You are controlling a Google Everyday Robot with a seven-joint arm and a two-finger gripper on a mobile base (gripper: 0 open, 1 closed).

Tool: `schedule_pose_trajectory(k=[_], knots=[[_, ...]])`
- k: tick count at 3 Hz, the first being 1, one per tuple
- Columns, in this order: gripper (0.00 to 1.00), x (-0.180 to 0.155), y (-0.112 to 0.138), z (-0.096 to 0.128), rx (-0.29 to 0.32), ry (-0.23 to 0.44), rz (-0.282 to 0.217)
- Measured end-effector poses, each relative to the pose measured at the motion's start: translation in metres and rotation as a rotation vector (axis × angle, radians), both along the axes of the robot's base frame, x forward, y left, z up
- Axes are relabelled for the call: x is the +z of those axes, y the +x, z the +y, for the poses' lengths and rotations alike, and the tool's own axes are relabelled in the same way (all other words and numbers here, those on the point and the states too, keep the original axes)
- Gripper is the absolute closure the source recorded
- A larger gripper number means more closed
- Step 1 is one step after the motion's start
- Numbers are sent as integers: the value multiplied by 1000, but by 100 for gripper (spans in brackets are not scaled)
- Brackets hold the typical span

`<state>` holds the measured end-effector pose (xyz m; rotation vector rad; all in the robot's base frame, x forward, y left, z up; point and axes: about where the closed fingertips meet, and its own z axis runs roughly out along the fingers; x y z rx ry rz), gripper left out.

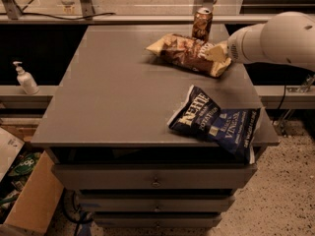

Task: Move brown chip bag near orange can

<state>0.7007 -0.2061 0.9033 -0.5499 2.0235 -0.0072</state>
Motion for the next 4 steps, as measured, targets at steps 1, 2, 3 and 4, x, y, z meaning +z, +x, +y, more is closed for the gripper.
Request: schedule_pose_trajectory(k=[1,2,3,4], knots=[[0,1,-4,4,16,2,9],[0,6,-21,6,43,43,10],[0,9,-41,13,104,120,22],[0,19,-75,27,209,216,14]])
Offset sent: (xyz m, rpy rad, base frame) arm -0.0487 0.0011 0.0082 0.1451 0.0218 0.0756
